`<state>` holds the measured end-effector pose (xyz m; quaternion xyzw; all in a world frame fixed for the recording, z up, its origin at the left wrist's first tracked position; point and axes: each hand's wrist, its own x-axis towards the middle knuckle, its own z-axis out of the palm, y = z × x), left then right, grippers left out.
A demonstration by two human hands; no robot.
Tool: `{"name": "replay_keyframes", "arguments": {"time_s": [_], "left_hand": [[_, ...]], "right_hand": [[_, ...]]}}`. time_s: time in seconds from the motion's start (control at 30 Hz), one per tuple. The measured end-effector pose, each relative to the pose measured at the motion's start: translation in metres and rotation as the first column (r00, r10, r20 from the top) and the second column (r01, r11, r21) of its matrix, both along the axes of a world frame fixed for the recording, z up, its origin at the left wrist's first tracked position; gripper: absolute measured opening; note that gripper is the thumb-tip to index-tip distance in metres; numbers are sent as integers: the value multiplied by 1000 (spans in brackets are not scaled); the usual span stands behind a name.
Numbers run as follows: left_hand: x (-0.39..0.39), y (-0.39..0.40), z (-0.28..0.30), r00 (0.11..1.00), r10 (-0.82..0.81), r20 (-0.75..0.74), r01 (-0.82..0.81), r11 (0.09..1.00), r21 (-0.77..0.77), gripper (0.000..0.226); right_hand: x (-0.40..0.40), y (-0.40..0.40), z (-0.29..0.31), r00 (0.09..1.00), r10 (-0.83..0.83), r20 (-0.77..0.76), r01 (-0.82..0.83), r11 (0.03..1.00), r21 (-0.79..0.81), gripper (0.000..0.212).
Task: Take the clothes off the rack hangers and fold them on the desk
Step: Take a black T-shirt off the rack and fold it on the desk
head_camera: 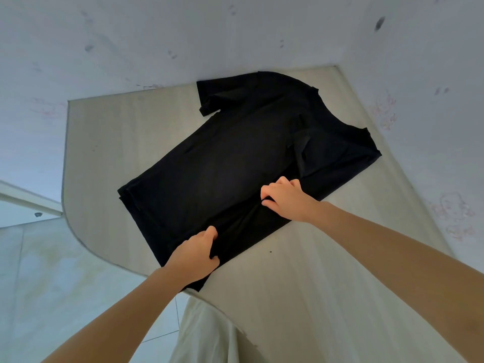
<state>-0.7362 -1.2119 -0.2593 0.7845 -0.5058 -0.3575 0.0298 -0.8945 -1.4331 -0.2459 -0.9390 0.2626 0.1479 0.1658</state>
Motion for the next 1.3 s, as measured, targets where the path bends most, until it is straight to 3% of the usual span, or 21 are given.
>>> {"name": "replay_keyframes", "arguments": {"time_s": [0.1,0.2,0.33,0.43,0.53,0.67,0.77,0.9,1.0,1.07,1.17,1.3], "left_hand": [[-1,0,2,995,42,93,-35,996,-78,43],[-11,-6,0,972,-42,231,74,989,-128,55],[-14,-8,-4,925,-110,365,176,973,-153,33],[-3,-7,-2,961,-66,268,111,982,-153,16],[21,-8,7,997,80,-9,-80,995,-63,14],[64,-11,15,931,254,-263,-231,966,115,5],[83,-11,14,948,291,-128,-279,955,102,13],[76,-19,17,985,56,163,-91,972,217,24],[62,-40,26,962,-74,264,23,981,193,26],[48,-67,29,974,-93,208,63,988,144,34],[26,-105,26,1000,27,-6,-26,998,56,46],[-9,-156,15,970,149,-190,-158,987,-36,53]], "right_hand": [[6,2,0,999,-25,-28,24,999,-29,23],[13,3,-1,996,-87,-22,86,995,-43,30],[20,1,-1,987,-159,-8,159,987,-32,26],[22,-2,-3,989,-143,-48,141,989,-36,24],[21,-4,-5,991,-129,-41,128,992,-15,22],[30,-7,1,991,-124,57,121,991,50,16],[44,-11,1,983,-147,113,146,989,17,15],[49,-15,-3,987,-111,118,109,994,28,14],[38,-30,4,970,-129,208,126,992,28,15],[20,-54,10,947,-176,269,190,981,-25,15],[-13,-93,17,908,-288,304,335,935,-116,17],[-62,-147,16,858,-483,175,509,846,-158,30]]}}
